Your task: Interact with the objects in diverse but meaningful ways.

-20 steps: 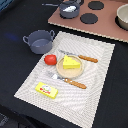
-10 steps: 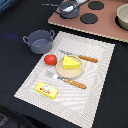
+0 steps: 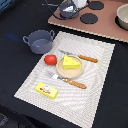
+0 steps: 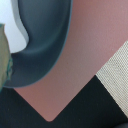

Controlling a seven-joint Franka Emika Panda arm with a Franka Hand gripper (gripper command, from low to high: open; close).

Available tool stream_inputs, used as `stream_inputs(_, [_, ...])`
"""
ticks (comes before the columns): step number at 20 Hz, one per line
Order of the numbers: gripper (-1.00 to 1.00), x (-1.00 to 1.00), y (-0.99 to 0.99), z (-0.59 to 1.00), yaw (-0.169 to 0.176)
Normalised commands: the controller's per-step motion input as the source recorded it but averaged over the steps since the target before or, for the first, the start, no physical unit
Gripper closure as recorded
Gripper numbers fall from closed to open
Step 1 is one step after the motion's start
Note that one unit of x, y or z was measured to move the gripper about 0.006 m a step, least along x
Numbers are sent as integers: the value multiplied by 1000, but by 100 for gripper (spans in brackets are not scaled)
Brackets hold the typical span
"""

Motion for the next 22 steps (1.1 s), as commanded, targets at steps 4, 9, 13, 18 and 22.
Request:
stream_inputs(4, [-100,20,128,-151,-134])
stream_inputs(9, [-100,0,118,-200,-63])
stream_inputs(13, [-100,0,115,-215,-27])
stream_inputs(18, [-100,0,90,-288,-11])
stream_inputs(22, [-100,0,87,-293,-9])
